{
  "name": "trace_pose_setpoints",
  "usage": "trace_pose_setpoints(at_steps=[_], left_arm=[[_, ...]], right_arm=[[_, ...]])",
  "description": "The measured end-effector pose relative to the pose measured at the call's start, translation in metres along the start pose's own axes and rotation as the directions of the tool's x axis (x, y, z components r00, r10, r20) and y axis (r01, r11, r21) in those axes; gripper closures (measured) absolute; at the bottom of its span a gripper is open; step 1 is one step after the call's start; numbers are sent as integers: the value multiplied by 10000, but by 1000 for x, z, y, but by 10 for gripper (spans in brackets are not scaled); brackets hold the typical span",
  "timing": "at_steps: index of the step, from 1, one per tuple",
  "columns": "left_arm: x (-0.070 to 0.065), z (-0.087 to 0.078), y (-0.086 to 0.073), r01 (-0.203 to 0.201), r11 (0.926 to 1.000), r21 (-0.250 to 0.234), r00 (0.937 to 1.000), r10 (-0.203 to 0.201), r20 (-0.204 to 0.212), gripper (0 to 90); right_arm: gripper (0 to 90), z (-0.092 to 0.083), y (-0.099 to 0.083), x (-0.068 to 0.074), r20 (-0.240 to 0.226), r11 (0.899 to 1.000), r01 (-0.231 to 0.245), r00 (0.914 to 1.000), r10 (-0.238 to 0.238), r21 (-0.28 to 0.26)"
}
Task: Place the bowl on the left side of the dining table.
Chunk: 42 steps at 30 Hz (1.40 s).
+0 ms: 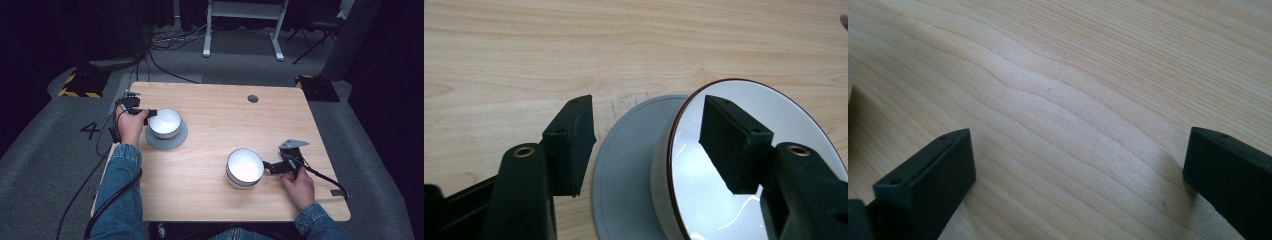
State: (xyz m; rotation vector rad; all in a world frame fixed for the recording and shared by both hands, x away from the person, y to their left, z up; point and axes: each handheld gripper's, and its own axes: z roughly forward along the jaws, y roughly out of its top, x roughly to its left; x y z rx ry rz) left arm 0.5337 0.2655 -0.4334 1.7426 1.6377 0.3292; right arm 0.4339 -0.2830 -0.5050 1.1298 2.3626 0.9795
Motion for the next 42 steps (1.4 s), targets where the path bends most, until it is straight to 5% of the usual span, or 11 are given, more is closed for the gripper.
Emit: trace_pose_setpoints(at_steps=[6,18,26,28,29,35,36,37,38,39,42], left_arm=[[-7,-18,2,-1024,9943,-301,9945,1029,181,403],[-39,-50,5,-2810,9566,-770,9557,2863,683,364],[-89,-65,0,-4141,9038,-1081,8814,4278,2004,344],[-95,-66,1,-4223,8989,-1170,8740,4380,2103,344],[-112,-71,1,-4668,8741,-1340,8474,4855,2151,344],[-149,-79,-1,-5385,8255,-1688,7822,5642,2643,337],[-149,-79,-1,-5385,8255,-1688,7822,5642,2643,337],[-159,-82,-4,-5586,8107,-1749,7618,5850,2784,336],[-159,-82,-4,-5586,8107,-1749,7618,5850,2784,336],[-168,-83,-7,-5810,7944,-1771,7377,6059,2977,336],[-180,-86,-12,-6065,7744,-1802,7052,6286,3279,334]], right_arm=[[6,0,0,0,24,10000,41,10000,-41,12],[6,0,0,0,-2,10000,2,10000,-2,1],[6,0,0,0,-6,10000,-12,10000,12,-5],[6,0,0,0,-4,10000,-7,10000,7,-4],[6,0,0,0,-5,10000,-9,10000,9,-2],[6,0,0,0,-3,10000,-11,10000,11,-2],[6,0,0,0,-4,10000,-13,10000,13,-1],[6,0,0,0,0,10000,16,10000,-16,7],[6,0,0,0,-5,10000,5,10000,-5,4],[6,0,0,0,-1,10000,-1,10000,1,2],[6,0,0,0,24,10000,57,10000,-57,22]])
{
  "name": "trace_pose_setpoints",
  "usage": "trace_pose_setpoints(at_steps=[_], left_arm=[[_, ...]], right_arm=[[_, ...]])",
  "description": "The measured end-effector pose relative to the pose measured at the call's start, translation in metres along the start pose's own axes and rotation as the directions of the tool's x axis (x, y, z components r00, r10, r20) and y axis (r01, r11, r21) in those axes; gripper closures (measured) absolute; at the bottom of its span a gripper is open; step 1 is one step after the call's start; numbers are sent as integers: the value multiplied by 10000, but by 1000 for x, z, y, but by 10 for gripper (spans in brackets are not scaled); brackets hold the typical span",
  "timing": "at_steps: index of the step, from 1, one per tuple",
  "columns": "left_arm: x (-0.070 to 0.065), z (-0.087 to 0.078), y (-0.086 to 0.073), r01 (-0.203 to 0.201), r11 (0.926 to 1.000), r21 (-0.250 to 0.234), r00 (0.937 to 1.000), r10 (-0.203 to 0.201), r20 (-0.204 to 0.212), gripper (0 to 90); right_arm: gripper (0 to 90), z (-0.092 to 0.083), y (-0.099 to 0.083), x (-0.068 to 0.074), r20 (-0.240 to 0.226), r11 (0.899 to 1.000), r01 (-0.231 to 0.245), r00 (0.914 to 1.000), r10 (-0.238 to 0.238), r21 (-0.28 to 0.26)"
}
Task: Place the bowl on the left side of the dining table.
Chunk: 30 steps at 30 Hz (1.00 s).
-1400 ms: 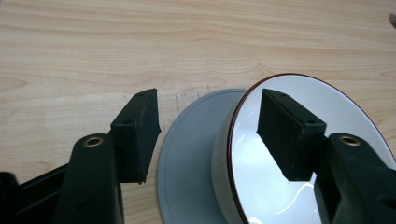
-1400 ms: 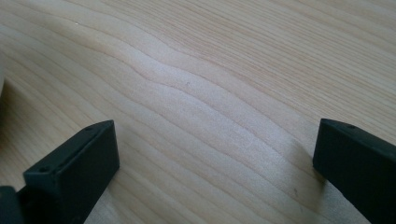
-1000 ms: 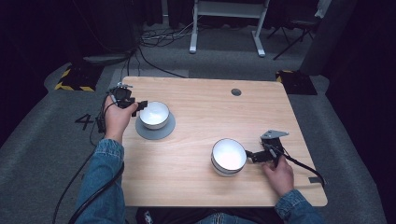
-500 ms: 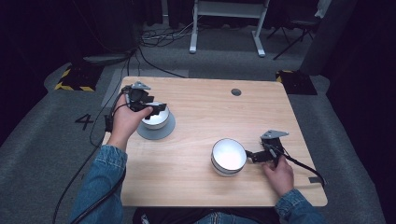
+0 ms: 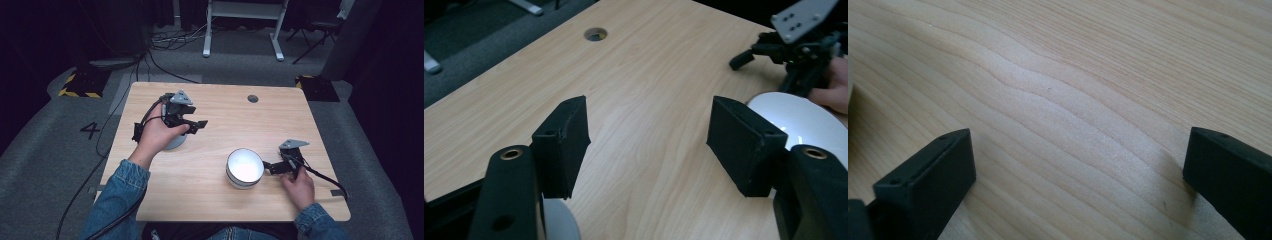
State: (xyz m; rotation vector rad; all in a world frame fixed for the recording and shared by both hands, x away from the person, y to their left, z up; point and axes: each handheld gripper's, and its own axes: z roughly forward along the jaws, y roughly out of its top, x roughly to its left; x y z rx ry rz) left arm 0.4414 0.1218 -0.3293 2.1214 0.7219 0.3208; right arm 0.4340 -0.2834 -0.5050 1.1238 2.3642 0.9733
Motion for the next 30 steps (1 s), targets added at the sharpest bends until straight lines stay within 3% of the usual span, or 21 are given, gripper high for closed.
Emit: trace_pose_setpoints(at_steps=[1,2,7,11,16,18,25,27,28,30], left_arm=[[-5,0,2,-284,9996,-75,9996,284,-36,332],[-9,1,2,-316,9995,-77,9993,318,208,332],[-25,2,1,-729,9973,-34,9962,730,475,333],[-38,6,-9,-1191,9929,33,9916,1188,515,334],[-51,6,-18,-1441,9894,-162,9877,1449,585,334],[-60,4,-26,-1706,9853,-28,9834,1704,629,334],[-66,5,-47,-1465,9892,41,9847,1455,963,335],[-67,5,-54,-1323,9909,-232,9863,1339,967,332],[-67,3,-57,-1364,9905,-161,9841,1373,1129,332],[-67,3,-59,-1180,9927,-239,9860,1200,1155,331]], right_arm=[[6,0,0,0,-4,10000,-16,10000,16,9],[6,0,0,0,-4,10000,-12,10000,12,13],[6,0,0,1,-12,10000,-24,10000,24,6],[6,0,0,1,-13,10000,-25,10000,25,7],[6,0,0,1,-12,10000,-22,10000,22,5],[6,0,0,1,-12,10000,-21,10000,21,5],[6,0,0,1,-11,10000,-19,10000,19,5],[6,0,0,1,-14,10000,-22,10000,22,5],[6,0,0,1,-12,10000,-22,10000,22,5],[6,0,0,1,-12,10000,-26,10000,26,4]])
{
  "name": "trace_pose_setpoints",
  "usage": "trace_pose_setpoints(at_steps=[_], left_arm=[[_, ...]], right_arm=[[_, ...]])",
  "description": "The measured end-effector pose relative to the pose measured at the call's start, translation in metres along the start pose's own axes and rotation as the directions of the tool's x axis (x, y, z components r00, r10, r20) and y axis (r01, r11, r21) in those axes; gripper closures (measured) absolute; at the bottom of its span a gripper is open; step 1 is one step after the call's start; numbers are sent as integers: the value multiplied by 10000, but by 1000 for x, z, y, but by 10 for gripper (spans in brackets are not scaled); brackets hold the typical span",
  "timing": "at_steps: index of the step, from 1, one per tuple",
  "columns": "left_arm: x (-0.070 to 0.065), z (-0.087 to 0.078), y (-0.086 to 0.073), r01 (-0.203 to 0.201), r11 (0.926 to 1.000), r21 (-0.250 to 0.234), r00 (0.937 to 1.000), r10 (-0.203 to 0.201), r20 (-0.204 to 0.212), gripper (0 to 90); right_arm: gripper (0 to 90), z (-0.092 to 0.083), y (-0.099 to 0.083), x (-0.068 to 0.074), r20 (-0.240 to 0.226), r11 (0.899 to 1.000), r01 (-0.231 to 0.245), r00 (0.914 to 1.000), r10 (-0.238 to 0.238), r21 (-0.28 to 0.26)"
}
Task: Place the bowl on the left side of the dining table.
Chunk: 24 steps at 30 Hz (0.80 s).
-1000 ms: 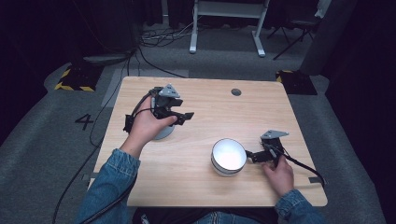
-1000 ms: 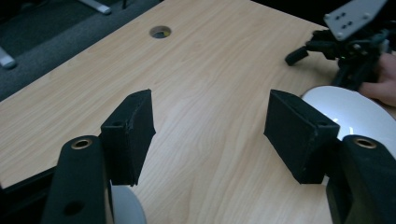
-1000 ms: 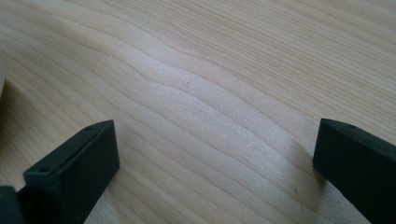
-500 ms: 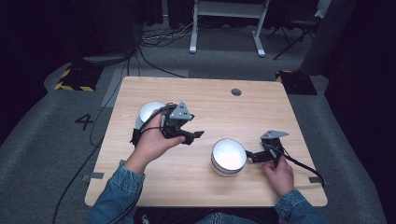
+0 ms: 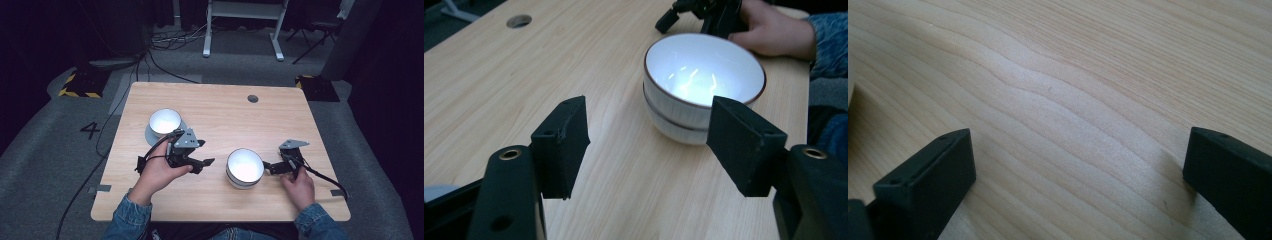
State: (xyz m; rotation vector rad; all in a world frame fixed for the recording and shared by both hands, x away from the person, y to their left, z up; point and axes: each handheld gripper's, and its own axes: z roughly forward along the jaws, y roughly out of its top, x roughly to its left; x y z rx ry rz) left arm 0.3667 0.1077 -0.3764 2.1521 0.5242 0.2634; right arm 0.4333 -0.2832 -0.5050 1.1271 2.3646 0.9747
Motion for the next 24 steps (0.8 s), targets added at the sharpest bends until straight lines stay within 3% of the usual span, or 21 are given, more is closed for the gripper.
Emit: trace_pose_setpoints(at_steps=[2,4,5,14,16,19,24], left_arm=[[0,-4,-2,-146,9997,220,9999,147,-43,331],[-2,-3,-4,49,10000,33,10000,-49,-42,329],[-2,-3,-4,-171,9995,263,9999,171,8,329],[-5,14,-11,-590,9959,684,9970,553,545,328],[-8,21,-15,-522,9955,784,9963,466,726,325],[-11,31,-20,-625,9899,1270,9944,509,925,322],[-13,44,-26,-801,9839,1596,9926,641,1028,315]], right_arm=[[6,0,0,0,-1,10000,1,10000,-1,4],[6,0,0,0,0,10000,7,10000,-7,-1],[6,0,0,0,0,10000,9,10000,-9,1],[6,0,0,0,-2,10000,5,10000,-5,0],[5,0,0,0,-3,10000,6,10000,-6,-1],[6,0,0,0,0,10000,5,10000,-5,0],[6,0,0,0,-2,10000,6,10000,-6,2]])
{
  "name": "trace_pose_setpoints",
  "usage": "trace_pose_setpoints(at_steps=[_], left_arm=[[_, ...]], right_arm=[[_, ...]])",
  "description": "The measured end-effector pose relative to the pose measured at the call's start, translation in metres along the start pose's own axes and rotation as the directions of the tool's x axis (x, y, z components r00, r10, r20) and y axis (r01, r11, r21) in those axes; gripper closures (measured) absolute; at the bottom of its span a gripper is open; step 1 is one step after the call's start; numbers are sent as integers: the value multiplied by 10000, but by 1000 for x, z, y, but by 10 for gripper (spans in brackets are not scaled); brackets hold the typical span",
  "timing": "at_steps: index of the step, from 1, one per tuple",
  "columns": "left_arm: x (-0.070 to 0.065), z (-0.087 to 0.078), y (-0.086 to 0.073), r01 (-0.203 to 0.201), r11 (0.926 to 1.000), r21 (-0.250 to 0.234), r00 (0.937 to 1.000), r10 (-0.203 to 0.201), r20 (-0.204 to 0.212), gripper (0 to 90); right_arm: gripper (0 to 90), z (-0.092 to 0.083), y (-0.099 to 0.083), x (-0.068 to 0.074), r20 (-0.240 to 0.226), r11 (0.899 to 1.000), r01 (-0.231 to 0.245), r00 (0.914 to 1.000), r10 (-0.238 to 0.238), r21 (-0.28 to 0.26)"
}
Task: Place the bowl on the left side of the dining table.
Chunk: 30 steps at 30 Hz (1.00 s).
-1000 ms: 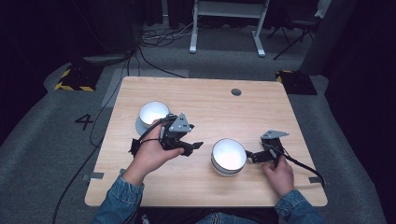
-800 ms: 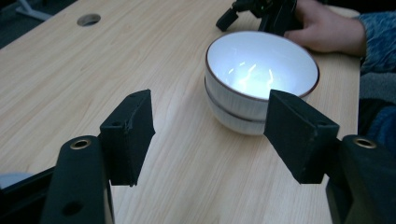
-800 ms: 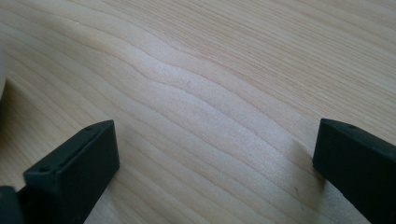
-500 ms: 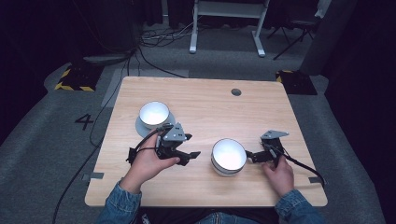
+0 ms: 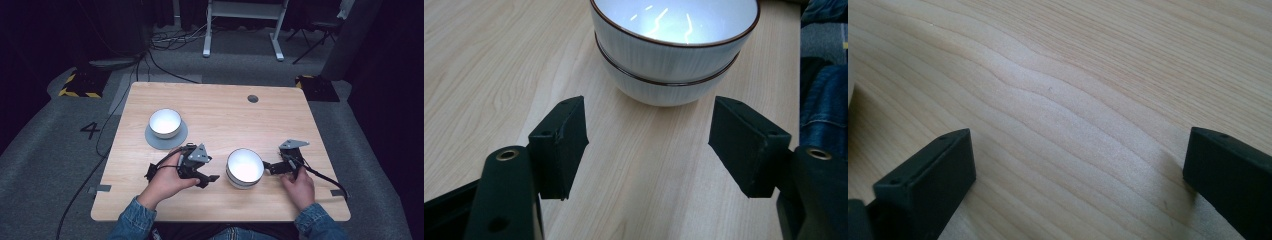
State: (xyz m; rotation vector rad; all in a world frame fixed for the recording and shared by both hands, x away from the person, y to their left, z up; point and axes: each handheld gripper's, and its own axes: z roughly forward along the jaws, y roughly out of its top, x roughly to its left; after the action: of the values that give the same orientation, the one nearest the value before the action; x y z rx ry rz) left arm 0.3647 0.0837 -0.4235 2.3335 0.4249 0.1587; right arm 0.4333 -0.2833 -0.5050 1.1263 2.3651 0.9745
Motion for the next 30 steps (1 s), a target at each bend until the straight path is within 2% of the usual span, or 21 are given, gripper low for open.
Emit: trace_pose_setpoints(at_steps=[2,6,16,17,21,24,25,26,27,29,30], left_arm=[[0,11,-3,-106,9995,292,9998,102,160,315],[-2,25,-9,-20,9979,646,9989,-10,468,315],[-6,42,-18,-60,9922,1248,9966,-43,822,313],[-7,45,-19,-100,9901,1400,9948,-44,1021,313],[-8,50,-21,-400,9840,1737,9927,194,1190,313],[-9,53,-22,-523,9827,1774,9923,312,1196,313],[-10,54,-22,-422,9811,1887,9917,182,1273,313],[-11,58,-23,-583,9817,1814,9925,374,1168,315],[-12,60,-24,-587,9841,1675,9912,376,1266,317],[-13,62,-25,-628,9840,1668,9911,419,1261,309],[-14,65,-27,-736,9872,1415,9910,565,1214,309]], right_arm=[[6,0,0,0,2,10000,2,10000,-2,-1],[6,0,0,0,-1,10000,1,10000,-1,-3],[6,0,0,0,1,10000,1,10000,-1,0],[6,0,0,0,-6,10000,-3,10000,3,-14],[5,0,0,1,-39,10000,-56,10000,56,-27],[6,0,0,0,-33,10000,-30,10000,30,-21],[6,0,0,0,-35,10000,-37,10000,37,-22],[6,0,0,1,-25,10000,-37,10000,37,-34],[6,0,0,0,-40,10000,-27,10000,27,-25],[6,0,0,0,-40,10000,-25,10000,25,-26],[6,0,0,0,-40,10000,-25,10000,25,-26]])
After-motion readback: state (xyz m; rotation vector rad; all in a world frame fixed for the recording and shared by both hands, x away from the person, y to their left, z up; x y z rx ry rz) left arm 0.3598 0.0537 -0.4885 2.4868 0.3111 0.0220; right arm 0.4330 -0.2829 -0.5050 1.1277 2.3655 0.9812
